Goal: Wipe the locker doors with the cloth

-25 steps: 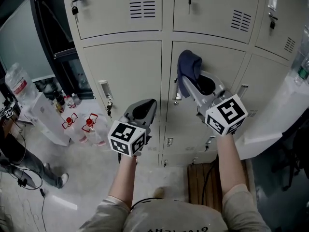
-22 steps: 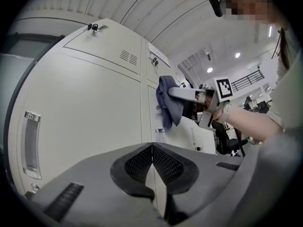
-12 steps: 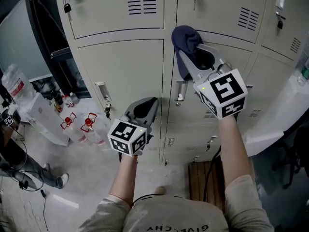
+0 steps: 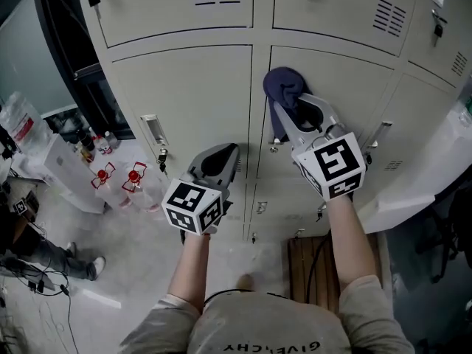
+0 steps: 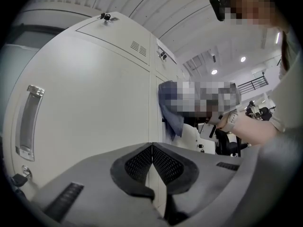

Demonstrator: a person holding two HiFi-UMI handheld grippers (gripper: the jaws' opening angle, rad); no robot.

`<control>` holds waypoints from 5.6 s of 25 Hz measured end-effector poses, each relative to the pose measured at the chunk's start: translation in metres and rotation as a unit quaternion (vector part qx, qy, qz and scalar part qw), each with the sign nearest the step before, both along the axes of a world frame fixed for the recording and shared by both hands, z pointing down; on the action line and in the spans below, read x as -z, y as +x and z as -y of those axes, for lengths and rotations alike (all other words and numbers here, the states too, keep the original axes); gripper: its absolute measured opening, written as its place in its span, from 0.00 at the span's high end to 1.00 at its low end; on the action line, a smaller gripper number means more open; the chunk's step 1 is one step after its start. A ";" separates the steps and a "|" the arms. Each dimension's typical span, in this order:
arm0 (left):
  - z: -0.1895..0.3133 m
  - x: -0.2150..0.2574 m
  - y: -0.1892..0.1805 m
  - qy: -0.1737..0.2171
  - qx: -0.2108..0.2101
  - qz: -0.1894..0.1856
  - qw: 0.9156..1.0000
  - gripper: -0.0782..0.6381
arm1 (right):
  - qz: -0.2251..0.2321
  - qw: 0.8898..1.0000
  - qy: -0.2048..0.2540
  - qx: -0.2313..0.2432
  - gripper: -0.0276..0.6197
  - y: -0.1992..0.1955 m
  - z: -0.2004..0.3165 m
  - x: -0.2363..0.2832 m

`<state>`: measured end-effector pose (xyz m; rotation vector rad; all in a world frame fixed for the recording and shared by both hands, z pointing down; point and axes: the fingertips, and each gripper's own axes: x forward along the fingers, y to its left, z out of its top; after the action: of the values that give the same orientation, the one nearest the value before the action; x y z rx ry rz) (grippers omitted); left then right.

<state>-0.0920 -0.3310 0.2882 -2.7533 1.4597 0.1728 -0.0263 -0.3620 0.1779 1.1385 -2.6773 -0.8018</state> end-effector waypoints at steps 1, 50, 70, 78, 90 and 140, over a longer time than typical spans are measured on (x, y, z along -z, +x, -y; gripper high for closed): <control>0.000 -0.002 0.000 -0.002 0.000 0.000 1.000 0.89 | 0.000 1.000 -0.005 -0.001 0.87 0.001 0.000 -0.007; 0.004 -0.004 0.018 -0.008 -0.017 0.009 1.000 0.89 | 0.101 0.992 0.067 -0.019 0.87 0.062 0.004 0.079; 0.016 -0.038 0.012 -0.038 0.000 0.004 0.999 0.89 | 0.072 0.996 -0.049 -0.024 0.87 0.053 0.012 -0.124; 0.015 -0.052 0.003 -0.051 0.012 -0.002 0.999 0.89 | 0.038 0.995 -0.092 -0.032 0.87 0.046 0.013 -0.190; 0.012 -0.066 -0.005 -0.064 0.022 -0.002 0.998 0.89 | -0.003 0.985 -0.169 -0.038 0.87 0.045 0.016 -0.274; -0.003 -0.031 0.070 -0.030 -0.040 0.006 0.999 0.89 | 0.110 0.992 -0.020 -0.053 0.87 0.138 0.019 -0.029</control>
<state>-0.0218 -0.3280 0.3190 -2.8573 1.3747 0.1148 0.1120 -0.3807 0.2073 1.4224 -2.7614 -0.6353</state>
